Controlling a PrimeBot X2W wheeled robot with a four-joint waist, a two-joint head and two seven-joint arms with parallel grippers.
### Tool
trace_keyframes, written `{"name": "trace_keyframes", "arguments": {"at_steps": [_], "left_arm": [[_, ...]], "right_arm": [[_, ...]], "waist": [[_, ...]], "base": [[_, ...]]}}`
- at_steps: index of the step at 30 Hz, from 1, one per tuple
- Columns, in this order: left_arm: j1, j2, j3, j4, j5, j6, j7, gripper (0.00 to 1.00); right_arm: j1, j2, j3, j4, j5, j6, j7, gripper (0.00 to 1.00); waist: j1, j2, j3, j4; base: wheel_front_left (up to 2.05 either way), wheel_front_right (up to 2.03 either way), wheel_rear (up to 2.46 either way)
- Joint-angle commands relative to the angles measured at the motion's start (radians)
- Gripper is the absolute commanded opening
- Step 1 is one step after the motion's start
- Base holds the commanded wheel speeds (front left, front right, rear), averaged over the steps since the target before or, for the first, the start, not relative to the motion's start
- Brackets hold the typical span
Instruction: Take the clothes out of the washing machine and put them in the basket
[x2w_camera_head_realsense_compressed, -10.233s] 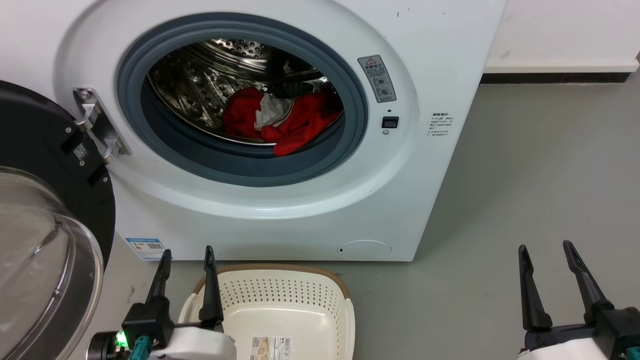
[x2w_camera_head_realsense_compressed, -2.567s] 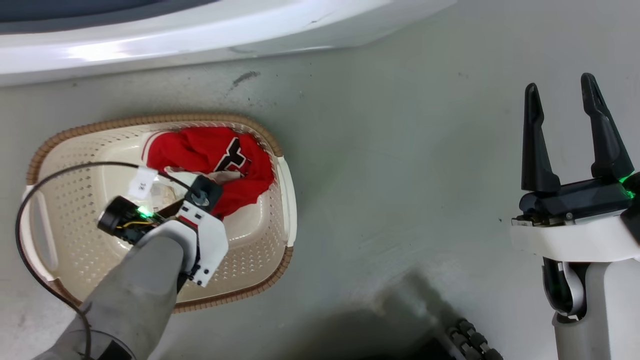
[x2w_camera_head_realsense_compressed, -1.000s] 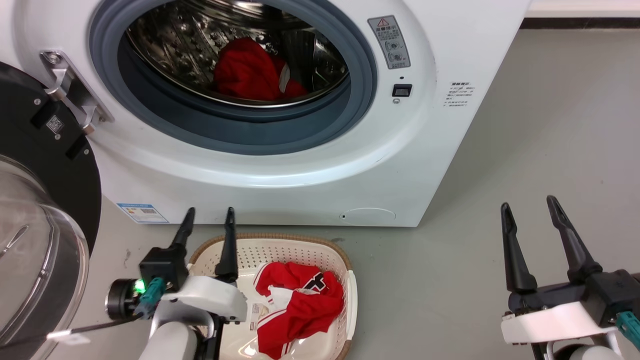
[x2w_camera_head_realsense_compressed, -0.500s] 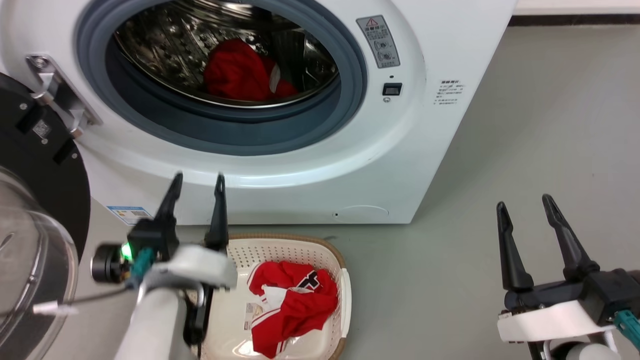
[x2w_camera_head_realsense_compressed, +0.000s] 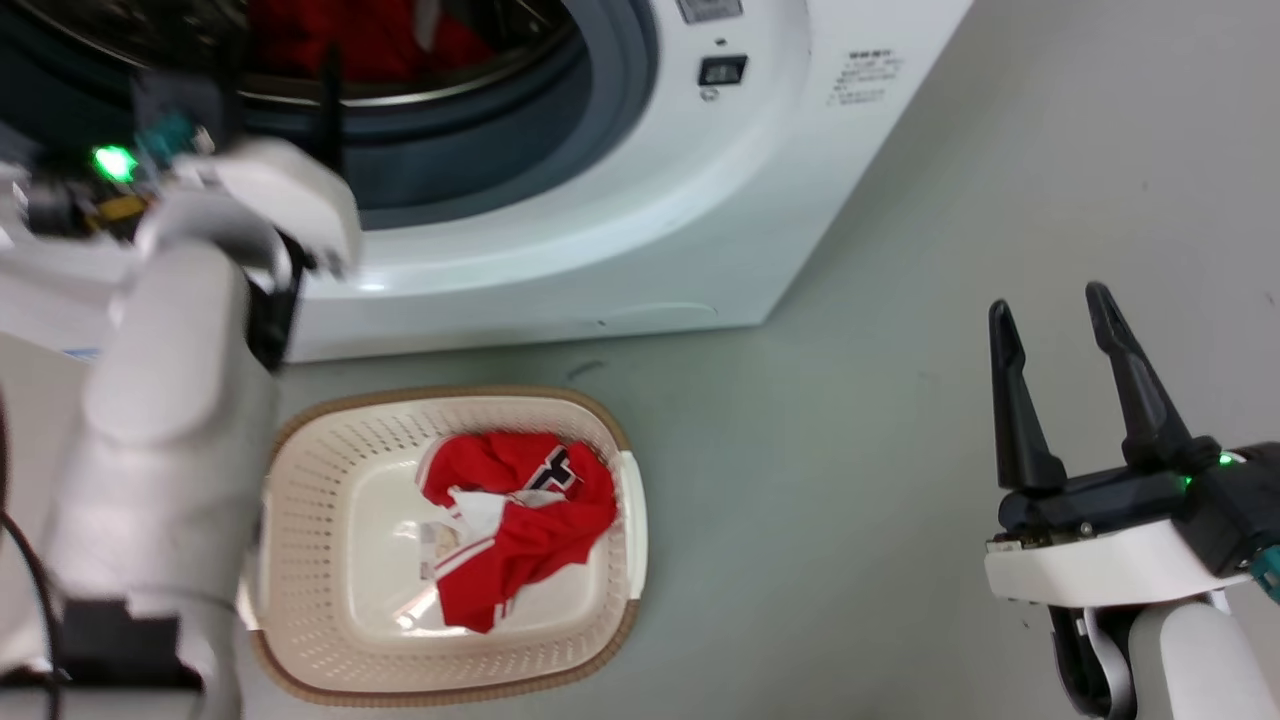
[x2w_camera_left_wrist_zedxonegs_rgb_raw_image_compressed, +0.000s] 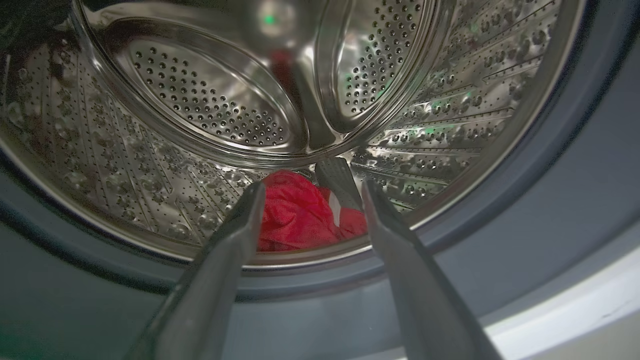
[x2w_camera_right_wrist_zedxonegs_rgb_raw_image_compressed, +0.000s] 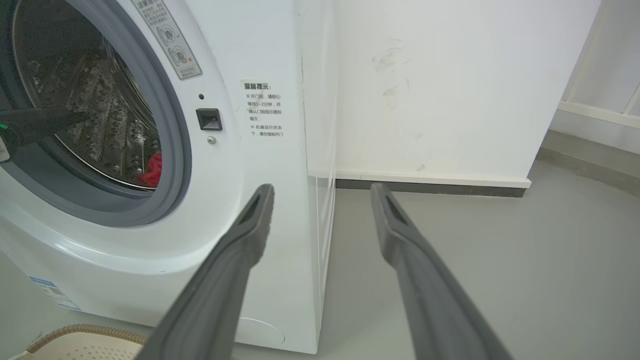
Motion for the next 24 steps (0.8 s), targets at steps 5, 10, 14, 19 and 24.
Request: {"name": "trace_keyframes", "arguments": {"at_steps": [5, 10, 14, 19, 24], "left_arm": [[-0.209, 0.068, -0.021, 0.132, 0.028, -0.023, 0.086, 1.0], [-0.358, 0.12, -0.039, 0.228, 0.039, -0.033, 0.183, 1.0], [-0.47, 0.157, -0.059, 0.286, 0.052, -0.045, 0.263, 1.0], [-0.571, 0.2, -0.07, 0.339, 0.052, -0.052, 0.378, 1.0], [-0.667, 0.235, -0.088, 0.386, 0.049, -0.06, 0.518, 1.0]], "right_arm": [[-0.056, 0.002, 0.012, -0.011, 0.037, -0.001, -0.002, 1.0], [-0.089, 0.002, 0.026, -0.021, 0.064, -0.001, -0.002, 1.0], [-0.11, 0.002, 0.035, -0.029, 0.089, -0.001, -0.002, 1.0], [-0.123, 0.002, 0.037, -0.038, 0.108, -0.001, -0.002, 1.0], [-0.124, 0.002, 0.048, -0.046, 0.128, -0.001, -0.002, 1.0]], "waist": [[-0.0002, 0.0, 0.139, -0.102], [-0.0002, 0.0, 0.204, -0.146], [-0.0002, 0.0, 0.253, -0.179], [-0.0002, 0.0, 0.295, -0.204], [-0.0002, 0.0, 0.336, -0.231]], "base": [[0.0, 0.0, 0.0], [0.0, 0.0, 0.0], [0.0, 0.0, 0.0], [0.0, 0.0, 0.0], [0.0, 0.0, 0.0]]}}
